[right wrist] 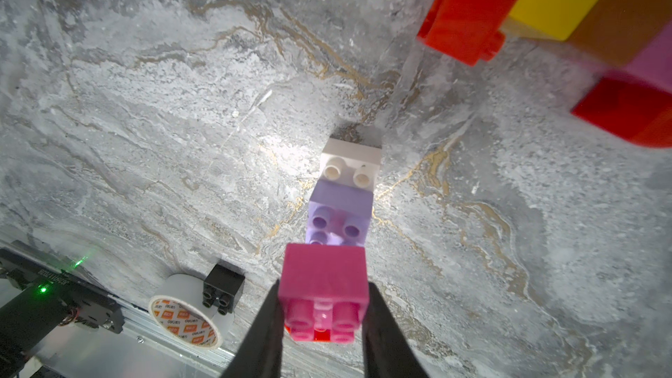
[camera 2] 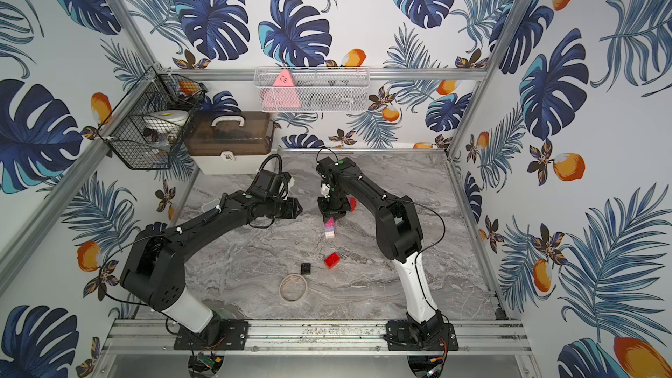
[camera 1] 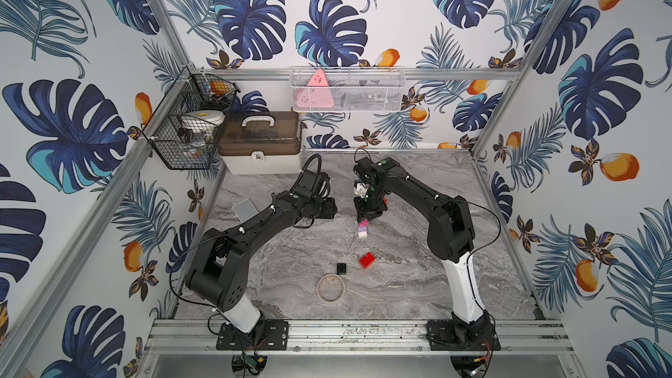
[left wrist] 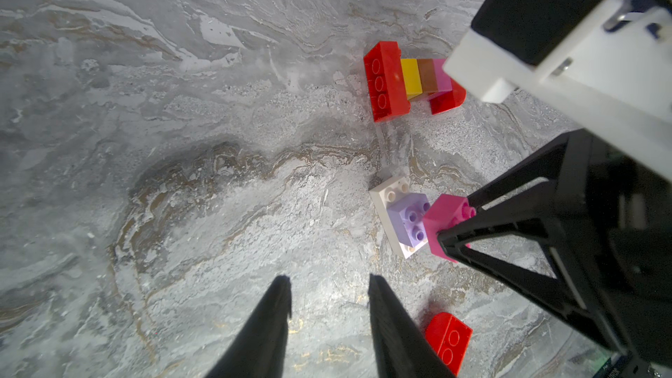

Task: Assemble the number 1 with lego
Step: Assemble the lego brick with the lego brick.

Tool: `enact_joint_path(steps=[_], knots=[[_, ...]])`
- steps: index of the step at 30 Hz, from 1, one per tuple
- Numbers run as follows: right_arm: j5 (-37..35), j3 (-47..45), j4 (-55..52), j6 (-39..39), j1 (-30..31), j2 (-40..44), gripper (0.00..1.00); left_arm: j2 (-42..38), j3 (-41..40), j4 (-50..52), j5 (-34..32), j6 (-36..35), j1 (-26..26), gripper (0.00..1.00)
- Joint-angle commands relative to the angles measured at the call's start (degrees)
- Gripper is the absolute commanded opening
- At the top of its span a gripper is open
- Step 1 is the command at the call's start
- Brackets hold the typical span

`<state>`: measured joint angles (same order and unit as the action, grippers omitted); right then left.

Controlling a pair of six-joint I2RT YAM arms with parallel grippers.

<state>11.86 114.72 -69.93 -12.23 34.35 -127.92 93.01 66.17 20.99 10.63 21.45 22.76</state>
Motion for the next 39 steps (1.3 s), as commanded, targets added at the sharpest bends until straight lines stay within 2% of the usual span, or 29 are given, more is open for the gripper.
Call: enact_joint_path(steps=[1,18,32,39], knots=[[-0.38,0.33,-1.10,-1.45,0.02,-0.70,0.23,-0.15,0.35,-0.63,-0.38,-0.32,-0.16,0.42],[-0.61,2.24,-1.06,-2.67,0.19,-2.99,0.28,-0.41,0.36,-0.73,-0.64,-0.40,-0.14,0.42],[-0.79,1.58,1.34,-4.29,1.34,-2.23,0.49,-0.37,0.36,-0.72,-0.70,-0.56,-0.17,0.42],[-2.92,0.43,1.98,-5.47,1.36,-0.47,0.51,-0.41,0.36,-0.71,-0.57,-0.54,-0.17,0.42]])
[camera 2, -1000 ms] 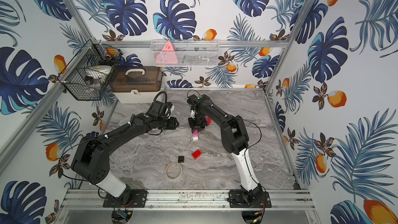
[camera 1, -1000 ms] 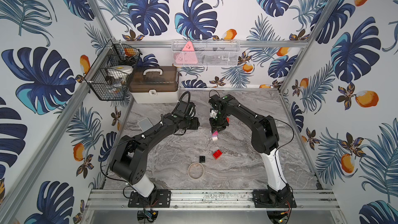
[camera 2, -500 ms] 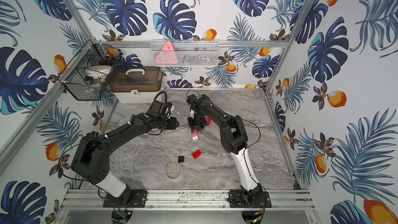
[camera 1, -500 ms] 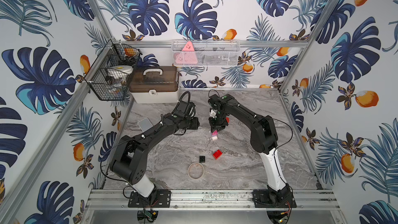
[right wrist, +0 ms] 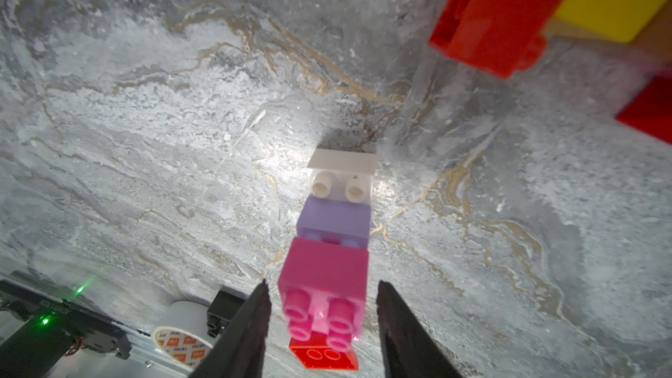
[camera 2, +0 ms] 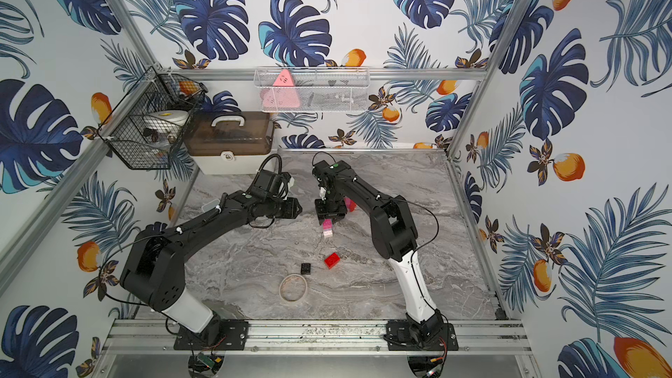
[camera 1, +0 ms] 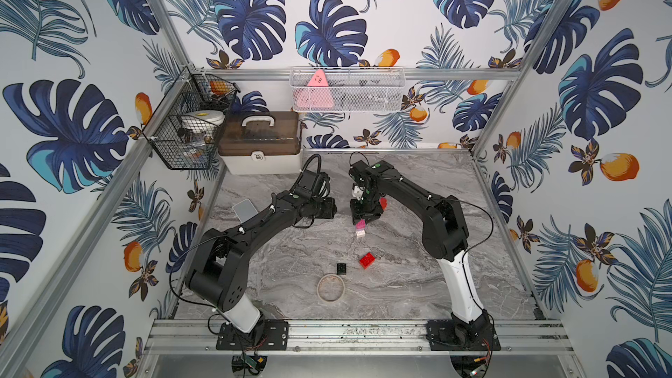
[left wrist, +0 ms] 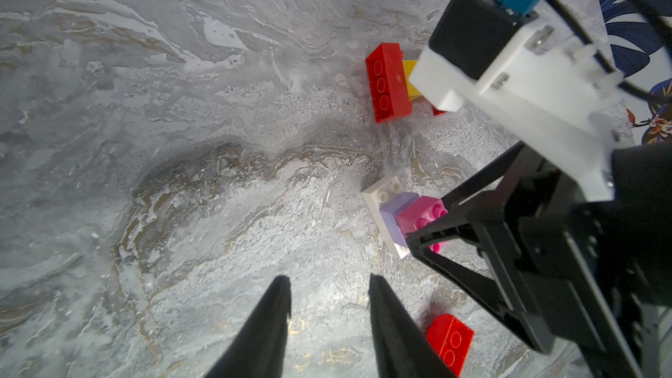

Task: Assemble the number 1 with lego
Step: Assemble the lego brick with the lego brick.

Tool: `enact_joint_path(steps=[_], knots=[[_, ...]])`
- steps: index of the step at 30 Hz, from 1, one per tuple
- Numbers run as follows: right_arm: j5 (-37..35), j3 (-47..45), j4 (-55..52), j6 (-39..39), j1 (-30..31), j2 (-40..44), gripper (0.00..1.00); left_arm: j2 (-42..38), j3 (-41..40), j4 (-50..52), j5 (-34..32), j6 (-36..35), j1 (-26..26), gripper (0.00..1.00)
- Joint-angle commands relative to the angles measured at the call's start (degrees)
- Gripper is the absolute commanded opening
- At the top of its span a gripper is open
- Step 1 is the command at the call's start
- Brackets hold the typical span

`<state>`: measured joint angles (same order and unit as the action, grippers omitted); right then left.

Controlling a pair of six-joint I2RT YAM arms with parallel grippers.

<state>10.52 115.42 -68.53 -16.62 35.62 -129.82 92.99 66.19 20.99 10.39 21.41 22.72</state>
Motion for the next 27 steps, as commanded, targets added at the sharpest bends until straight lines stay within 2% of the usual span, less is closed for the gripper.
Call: enact_joint_path(steps=[1,9,14,27], knots=[[-2.14,-0.44,0.81,-1.36,0.09,1.81,0.52,-0.45,0.32,-0.74,-0.37,-0.49,-0.13,0.42],[-3.76,-5.27,4.49,-4.20,0.57,6.99,0.61,-0.62,0.25,-0.78,-0.43,-0.50,-0.12,0.42],[-4.00,-6.49,5.48,-4.25,1.85,6.86,0.57,-0.67,0.19,-0.79,-0.46,-0.65,-0.10,0.42],[-10.84,-7.81,7.55,-4.12,4.37,5.79,0.55,-0.68,0.01,-1.04,-0.64,-0.67,-0.11,0.42]])
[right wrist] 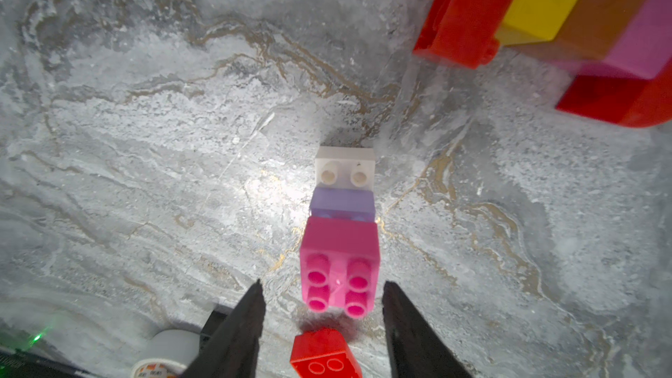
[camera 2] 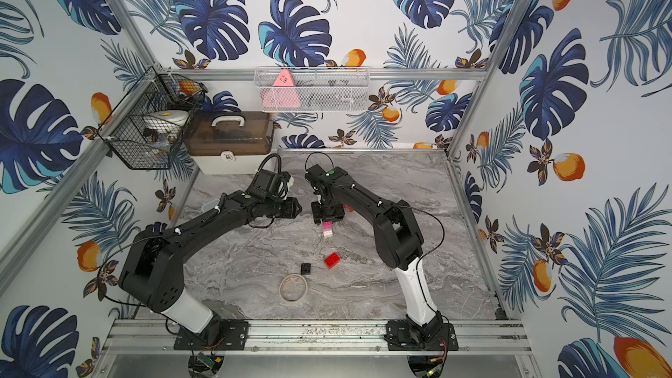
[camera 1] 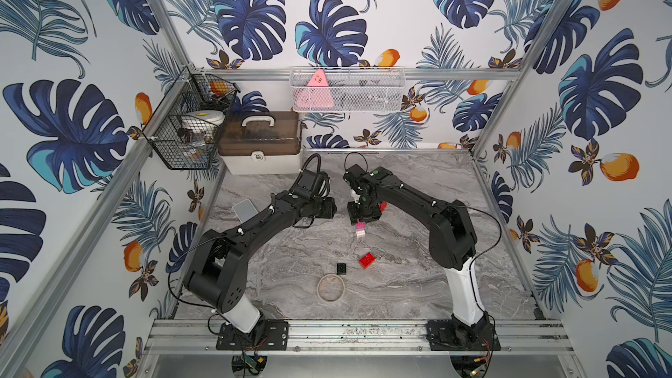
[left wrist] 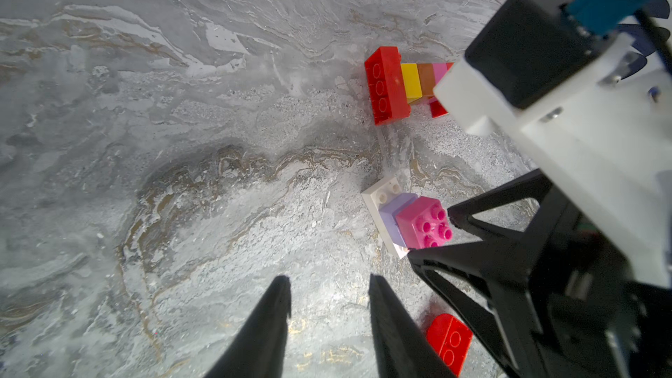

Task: Assemble the number 1 with lego
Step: Assemble the lego brick with the lego brick.

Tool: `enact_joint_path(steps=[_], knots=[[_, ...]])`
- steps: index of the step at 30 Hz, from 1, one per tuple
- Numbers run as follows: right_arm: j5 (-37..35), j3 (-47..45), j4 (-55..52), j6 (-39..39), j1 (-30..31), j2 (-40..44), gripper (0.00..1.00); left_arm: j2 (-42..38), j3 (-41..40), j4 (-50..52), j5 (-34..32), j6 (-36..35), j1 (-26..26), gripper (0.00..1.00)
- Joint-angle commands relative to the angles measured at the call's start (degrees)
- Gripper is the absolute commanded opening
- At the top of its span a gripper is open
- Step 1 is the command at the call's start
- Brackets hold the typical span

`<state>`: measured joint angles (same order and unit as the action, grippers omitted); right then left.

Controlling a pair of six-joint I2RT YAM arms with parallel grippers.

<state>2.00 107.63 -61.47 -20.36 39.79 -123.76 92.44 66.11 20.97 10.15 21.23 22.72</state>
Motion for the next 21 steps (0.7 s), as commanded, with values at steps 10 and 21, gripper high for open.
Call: enact_joint_path(steps=[10,21], knots=[[-2.40,-0.32,0.92,-0.56,0.20,-0.81,0.47,-0.32,-0.02,-1.20,-0.39,-0.58,-0.13,0.42],[-2.26,0.28,0.95,-0.21,0.20,-2.51,0.31,-0.16,-0.04,-1.38,-0.38,-0.67,-0.17,0.42]])
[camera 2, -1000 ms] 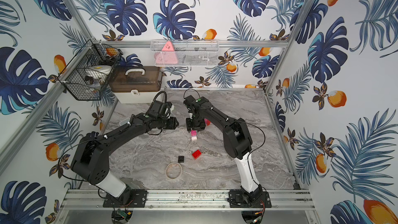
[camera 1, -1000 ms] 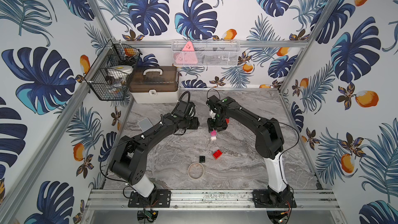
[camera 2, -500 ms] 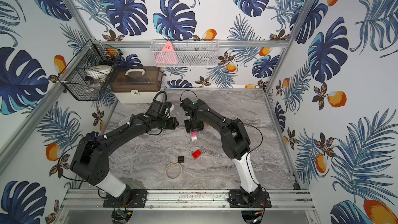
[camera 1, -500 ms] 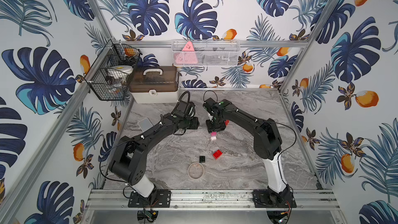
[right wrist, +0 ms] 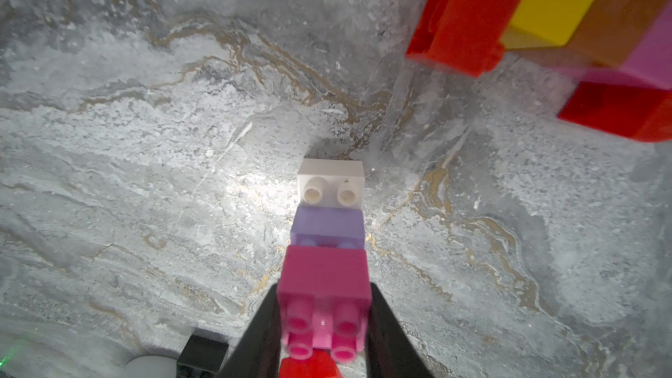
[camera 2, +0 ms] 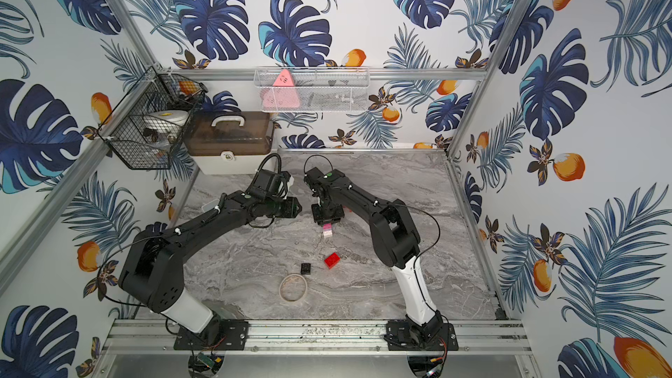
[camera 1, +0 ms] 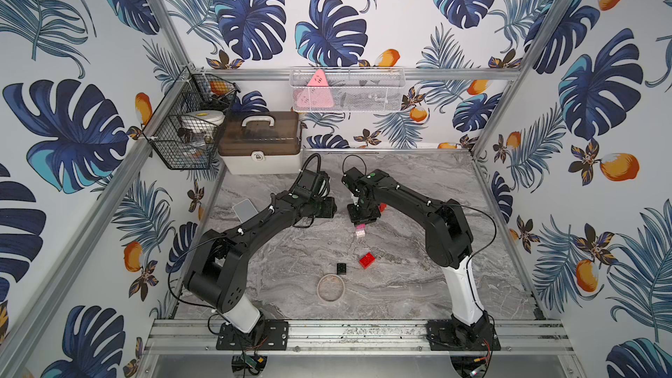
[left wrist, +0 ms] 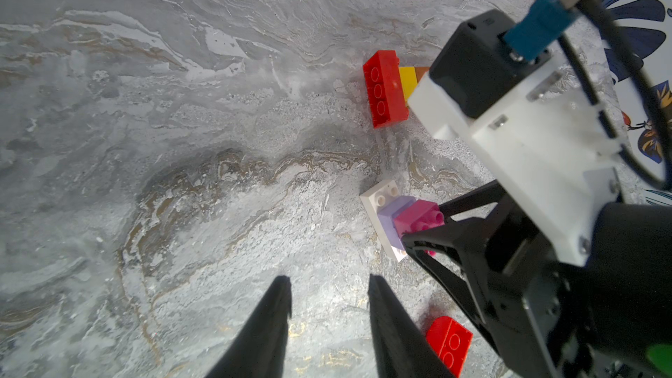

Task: Assemble the number 1 with lego
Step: Assemble the lego brick with the lego brick.

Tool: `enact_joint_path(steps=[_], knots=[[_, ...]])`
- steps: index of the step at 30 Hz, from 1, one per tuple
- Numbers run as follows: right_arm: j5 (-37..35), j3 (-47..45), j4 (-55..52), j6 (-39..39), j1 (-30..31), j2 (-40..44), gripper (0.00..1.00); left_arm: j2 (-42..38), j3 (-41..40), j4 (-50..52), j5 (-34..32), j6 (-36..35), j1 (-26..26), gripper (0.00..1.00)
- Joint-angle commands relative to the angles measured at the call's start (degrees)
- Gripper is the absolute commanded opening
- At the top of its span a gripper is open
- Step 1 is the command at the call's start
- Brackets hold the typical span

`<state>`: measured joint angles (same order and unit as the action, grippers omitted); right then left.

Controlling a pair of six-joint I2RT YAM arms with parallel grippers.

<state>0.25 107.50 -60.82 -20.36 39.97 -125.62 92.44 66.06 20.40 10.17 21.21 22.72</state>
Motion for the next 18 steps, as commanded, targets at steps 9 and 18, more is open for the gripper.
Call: enact_joint_path(steps=[9,18], knots=[[1.82,2.50,-1.90,0.23,-1.15,-3.24,0.23,0.06,-0.23,-0.89,-0.68,-0.59,-0.09,0.41],[5.36,2.81,-3.51,0.72,-2.35,-6.83,0.18,0.14,-0.14,-0.89,-0.51,-0.57,-0.08,0.41]])
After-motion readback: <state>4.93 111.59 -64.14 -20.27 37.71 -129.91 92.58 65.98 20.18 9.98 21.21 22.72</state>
